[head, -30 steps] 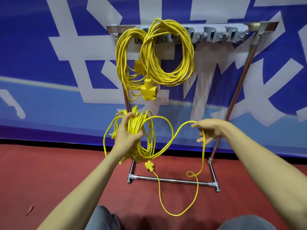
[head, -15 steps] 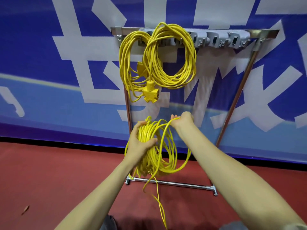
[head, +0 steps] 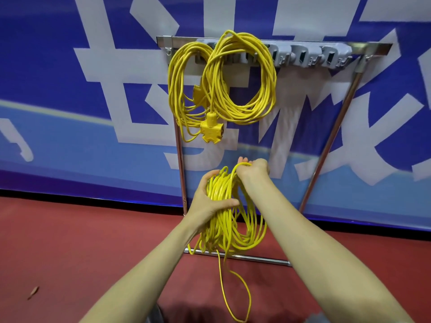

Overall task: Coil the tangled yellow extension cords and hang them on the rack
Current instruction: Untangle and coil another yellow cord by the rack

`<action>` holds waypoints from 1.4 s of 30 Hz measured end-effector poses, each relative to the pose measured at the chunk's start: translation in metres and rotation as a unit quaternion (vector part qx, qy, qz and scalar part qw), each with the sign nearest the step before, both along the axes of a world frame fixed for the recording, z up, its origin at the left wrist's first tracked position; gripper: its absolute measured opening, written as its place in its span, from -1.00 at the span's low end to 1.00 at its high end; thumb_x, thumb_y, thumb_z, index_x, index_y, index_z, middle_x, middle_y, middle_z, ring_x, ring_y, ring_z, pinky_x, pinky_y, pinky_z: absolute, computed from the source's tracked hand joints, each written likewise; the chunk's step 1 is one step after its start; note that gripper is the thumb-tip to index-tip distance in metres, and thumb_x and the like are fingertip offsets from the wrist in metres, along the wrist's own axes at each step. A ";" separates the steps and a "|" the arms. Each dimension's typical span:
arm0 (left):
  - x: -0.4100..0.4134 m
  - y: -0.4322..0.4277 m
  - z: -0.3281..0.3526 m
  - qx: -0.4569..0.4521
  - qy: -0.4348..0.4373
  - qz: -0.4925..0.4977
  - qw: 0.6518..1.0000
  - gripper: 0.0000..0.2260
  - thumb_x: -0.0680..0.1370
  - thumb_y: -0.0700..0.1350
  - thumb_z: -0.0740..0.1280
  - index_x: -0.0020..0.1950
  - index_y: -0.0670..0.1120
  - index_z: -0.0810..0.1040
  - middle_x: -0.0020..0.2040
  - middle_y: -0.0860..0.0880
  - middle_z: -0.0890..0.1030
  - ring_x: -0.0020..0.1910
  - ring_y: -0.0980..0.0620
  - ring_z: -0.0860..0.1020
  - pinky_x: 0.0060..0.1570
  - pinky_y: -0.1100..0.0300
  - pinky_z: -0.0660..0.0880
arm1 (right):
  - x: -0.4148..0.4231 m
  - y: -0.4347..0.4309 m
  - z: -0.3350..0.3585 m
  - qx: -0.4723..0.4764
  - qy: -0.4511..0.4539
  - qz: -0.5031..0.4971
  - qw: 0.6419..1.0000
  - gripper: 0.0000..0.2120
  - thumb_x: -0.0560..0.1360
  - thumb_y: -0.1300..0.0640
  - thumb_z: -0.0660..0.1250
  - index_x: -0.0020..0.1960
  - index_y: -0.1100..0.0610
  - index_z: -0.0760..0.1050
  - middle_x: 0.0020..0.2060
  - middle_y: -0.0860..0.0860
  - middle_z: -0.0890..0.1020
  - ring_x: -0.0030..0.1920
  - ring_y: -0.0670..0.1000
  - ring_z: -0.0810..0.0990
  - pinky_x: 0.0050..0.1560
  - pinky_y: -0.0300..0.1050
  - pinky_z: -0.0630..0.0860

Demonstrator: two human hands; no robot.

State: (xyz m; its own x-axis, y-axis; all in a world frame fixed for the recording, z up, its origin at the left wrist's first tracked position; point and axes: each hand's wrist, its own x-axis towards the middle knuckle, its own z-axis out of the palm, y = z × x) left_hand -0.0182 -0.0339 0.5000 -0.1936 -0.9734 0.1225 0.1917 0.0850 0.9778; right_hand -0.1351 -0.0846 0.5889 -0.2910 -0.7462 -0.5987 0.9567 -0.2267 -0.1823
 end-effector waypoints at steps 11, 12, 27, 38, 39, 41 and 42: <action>0.024 -0.014 0.002 0.008 0.006 0.109 0.994 -0.48 0.37 -0.45 0.46 0.21 -0.05 0.44 -0.10 0.02 0.64 -0.16 0.01 0.61 -0.07 -0.04 0.58 | -0.048 0.021 -0.030 0.000 0.346 0.458 0.819 -0.82 0.60 0.17 0.16 0.04 0.27 0.46 -0.18 0.15 0.66 0.03 0.14 0.61 -0.03 0.02 0.55; 0.025 -0.014 0.004 -0.002 0.000 0.117 0.993 -0.48 0.37 -0.44 0.47 0.22 -0.06 0.44 -0.10 0.02 0.63 -0.17 0.05 0.61 -0.10 0.03 0.58 | -0.050 0.028 -0.038 0.013 0.402 0.476 0.782 -0.83 0.60 0.15 0.19 -0.05 0.23 0.48 -0.24 0.12 0.65 -0.09 0.09 0.62 -0.09 -0.02 0.56; 0.028 -0.016 0.022 -0.024 0.014 0.115 0.993 -0.44 0.35 -0.37 0.52 0.24 -0.02 0.45 -0.03 0.00 0.63 -0.09 0.04 0.63 -0.06 0.08 0.61 | -0.046 0.040 -0.105 -0.008 0.888 0.115 0.446 -0.64 0.49 0.07 0.37 0.23 0.16 0.42 0.12 0.06 0.47 0.16 0.00 0.41 0.18 -0.15 0.34; 0.030 -0.020 0.035 0.040 0.146 -0.028 0.988 -0.48 0.33 -0.31 0.43 0.22 0.01 0.41 -0.20 -0.06 0.58 -0.46 0.08 0.49 -0.44 0.24 0.50 | -0.068 0.018 -0.164 -0.027 0.637 0.361 0.681 -0.64 0.56 0.22 0.28 0.36 0.16 0.44 0.11 0.05 0.61 -0.11 -0.22 0.62 -0.02 -0.30 0.53; 0.029 -0.020 0.036 0.039 0.134 -0.017 0.990 -0.49 0.33 -0.32 0.43 0.21 0.00 0.42 -0.18 -0.08 0.58 -0.46 0.07 0.50 -0.43 0.23 0.51 | -0.069 0.021 -0.161 -0.013 0.591 0.393 0.704 -0.68 0.56 0.13 0.29 0.30 0.15 0.49 0.02 0.04 0.64 -0.18 -0.16 0.61 -0.10 -0.23 0.54; 0.027 -0.023 0.036 0.041 0.122 0.025 0.991 -0.50 0.36 -0.37 0.45 0.20 -0.01 0.43 -0.16 -0.10 0.58 -0.45 0.05 0.52 -0.42 0.23 0.52 | -0.074 0.028 -0.157 0.013 0.501 0.434 0.749 -0.70 0.53 -0.09 0.28 0.10 0.10 0.56 -0.11 0.01 0.65 -0.19 -0.03 0.59 -0.10 -0.09 0.50; 0.025 -0.024 0.035 0.039 0.118 0.049 0.991 -0.51 0.39 -0.40 0.45 0.20 -0.01 0.42 -0.15 -0.11 0.57 -0.43 0.04 0.53 -0.40 0.22 0.53 | -0.078 0.028 -0.159 0.026 0.482 0.417 0.770 -0.70 0.52 -0.16 0.27 0.03 0.07 0.54 -0.13 -0.01 0.64 -0.15 0.00 0.58 -0.05 -0.04 0.47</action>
